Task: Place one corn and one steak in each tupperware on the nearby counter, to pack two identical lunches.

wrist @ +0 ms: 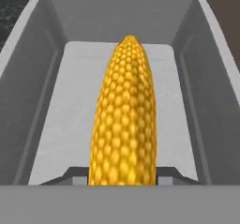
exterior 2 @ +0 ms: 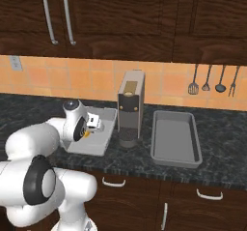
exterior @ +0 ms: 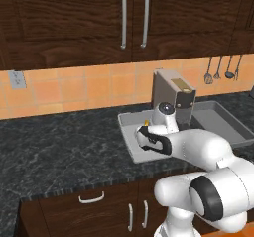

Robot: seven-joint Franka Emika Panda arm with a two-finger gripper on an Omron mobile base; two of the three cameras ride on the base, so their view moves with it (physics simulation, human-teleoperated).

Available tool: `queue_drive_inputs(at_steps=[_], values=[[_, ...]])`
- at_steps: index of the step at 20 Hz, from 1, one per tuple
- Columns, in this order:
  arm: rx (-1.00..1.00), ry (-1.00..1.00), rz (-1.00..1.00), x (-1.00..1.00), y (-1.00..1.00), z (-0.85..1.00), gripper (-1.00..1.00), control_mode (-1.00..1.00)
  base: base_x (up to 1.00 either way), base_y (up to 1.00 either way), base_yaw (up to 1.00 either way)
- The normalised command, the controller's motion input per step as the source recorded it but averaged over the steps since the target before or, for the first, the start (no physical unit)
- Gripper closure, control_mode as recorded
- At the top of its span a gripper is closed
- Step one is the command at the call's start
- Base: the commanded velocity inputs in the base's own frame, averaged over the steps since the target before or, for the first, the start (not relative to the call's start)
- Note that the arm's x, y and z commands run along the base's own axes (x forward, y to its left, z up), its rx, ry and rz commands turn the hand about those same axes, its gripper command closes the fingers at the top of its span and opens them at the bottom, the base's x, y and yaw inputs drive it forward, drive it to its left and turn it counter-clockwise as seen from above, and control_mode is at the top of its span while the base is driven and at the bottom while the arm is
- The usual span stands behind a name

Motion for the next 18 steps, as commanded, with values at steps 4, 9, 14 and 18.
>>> queue_drive_inputs(at_steps=[4,9,14,18], values=[[0.00,0.06,0.00,0.15,0.00,-0.04,-1.00,-1.00,0.00,0.00,0.00],[0.01,-0.01,-0.01,0.03,0.00,0.81,-1.00,-1.00,0.00,0.00,0.00],[0.00,-0.03,0.00,-0.72,0.02,0.96,-1.00,-1.00,0.00,0.00,0.00],[0.00,-0.04,0.00,-1.00,0.00,0.81,-1.00,-1.00,0.00,0.00,0.00]])
